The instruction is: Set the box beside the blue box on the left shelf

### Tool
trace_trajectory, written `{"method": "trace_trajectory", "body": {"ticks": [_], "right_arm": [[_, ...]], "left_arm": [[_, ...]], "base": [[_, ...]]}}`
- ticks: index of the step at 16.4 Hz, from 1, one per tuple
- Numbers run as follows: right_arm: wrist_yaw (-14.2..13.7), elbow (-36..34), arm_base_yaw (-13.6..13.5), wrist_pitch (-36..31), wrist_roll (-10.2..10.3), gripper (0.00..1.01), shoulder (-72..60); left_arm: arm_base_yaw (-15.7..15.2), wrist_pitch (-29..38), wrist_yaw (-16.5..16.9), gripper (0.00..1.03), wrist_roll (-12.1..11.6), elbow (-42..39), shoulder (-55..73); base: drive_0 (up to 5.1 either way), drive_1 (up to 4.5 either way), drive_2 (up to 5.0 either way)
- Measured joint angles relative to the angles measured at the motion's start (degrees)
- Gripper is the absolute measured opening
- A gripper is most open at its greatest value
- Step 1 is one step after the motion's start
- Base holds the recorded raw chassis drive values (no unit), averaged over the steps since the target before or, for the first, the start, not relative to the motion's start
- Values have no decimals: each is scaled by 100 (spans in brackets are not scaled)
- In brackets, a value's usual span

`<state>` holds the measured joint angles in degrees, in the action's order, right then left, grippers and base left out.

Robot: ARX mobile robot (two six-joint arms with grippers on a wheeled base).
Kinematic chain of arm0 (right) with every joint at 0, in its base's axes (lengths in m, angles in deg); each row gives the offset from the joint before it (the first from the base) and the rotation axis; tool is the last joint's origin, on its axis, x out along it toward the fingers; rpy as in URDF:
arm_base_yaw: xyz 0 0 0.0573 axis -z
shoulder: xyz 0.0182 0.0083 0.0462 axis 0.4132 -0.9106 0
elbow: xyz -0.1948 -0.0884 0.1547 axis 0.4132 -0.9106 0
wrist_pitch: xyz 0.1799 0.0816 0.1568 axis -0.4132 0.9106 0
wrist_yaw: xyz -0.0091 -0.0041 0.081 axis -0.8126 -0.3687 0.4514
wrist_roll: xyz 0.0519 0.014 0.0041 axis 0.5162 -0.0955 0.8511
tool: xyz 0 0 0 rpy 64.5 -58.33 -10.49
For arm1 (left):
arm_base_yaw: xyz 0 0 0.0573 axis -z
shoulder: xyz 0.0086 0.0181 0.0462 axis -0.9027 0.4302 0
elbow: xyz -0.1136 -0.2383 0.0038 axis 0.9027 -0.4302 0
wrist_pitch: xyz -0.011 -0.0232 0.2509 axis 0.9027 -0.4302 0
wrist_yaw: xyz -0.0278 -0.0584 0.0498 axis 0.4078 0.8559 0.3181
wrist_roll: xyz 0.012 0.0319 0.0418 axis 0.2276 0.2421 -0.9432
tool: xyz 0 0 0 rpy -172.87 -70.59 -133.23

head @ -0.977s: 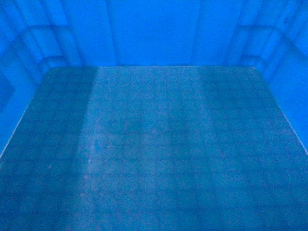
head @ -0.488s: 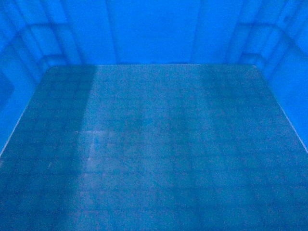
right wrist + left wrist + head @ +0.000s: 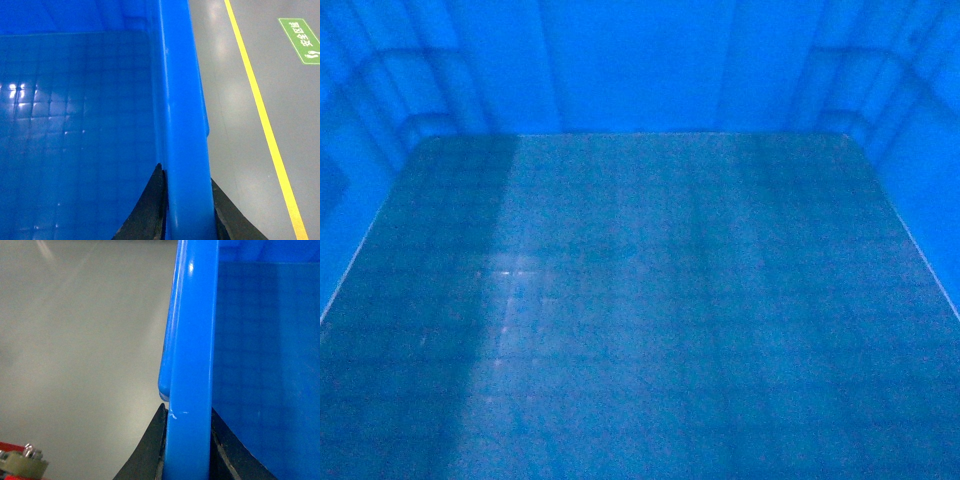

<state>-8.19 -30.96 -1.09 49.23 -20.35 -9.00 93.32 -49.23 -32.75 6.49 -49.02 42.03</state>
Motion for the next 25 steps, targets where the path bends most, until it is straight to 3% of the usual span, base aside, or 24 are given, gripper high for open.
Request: {"method": "trace_trajectory", "body": {"ticks": [25], "right_arm": [[0, 0, 0, 0, 0, 11, 0]], "left_arm": [[0, 7, -17, 14, 0, 0, 2]], "base": [[1, 410, -408]]}}
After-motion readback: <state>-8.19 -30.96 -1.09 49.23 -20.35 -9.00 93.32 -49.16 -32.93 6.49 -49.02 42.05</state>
